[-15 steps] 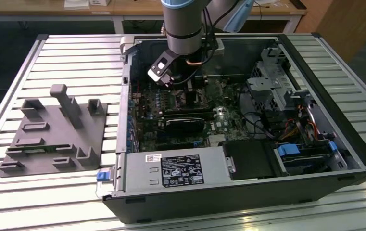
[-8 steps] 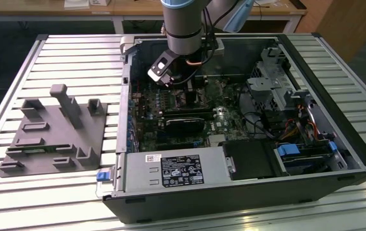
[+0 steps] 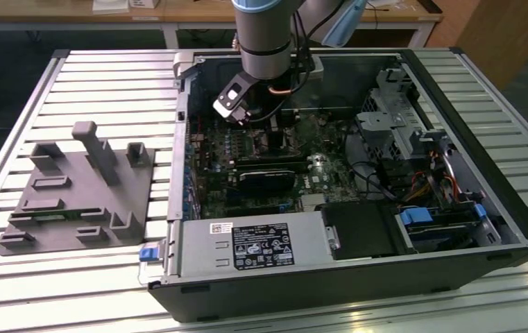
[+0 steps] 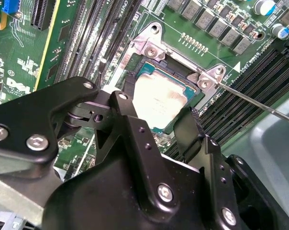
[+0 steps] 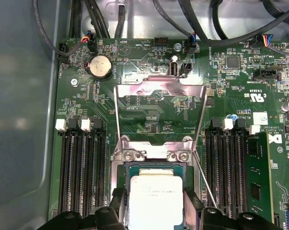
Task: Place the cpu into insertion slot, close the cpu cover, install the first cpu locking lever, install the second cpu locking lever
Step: 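Place the cpu into insertion slot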
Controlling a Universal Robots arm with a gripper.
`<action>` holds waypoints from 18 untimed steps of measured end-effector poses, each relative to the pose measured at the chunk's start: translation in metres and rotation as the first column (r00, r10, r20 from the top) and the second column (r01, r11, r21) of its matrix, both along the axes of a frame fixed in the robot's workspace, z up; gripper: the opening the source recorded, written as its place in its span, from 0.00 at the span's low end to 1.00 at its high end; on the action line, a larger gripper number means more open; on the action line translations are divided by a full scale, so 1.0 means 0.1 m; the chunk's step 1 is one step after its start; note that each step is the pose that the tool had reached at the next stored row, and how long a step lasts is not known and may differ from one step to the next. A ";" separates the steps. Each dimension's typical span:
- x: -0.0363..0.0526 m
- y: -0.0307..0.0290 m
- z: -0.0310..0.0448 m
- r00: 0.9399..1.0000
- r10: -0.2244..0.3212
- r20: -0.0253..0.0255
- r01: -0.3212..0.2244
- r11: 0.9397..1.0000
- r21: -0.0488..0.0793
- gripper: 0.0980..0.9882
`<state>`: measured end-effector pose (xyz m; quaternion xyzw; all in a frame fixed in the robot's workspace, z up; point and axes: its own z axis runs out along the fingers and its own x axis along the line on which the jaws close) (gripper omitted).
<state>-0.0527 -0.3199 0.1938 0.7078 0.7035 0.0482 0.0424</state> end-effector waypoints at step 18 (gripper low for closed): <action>0.000 0.000 0.117 1.000 0.000 0.000 0.000 1.000 0.000 0.48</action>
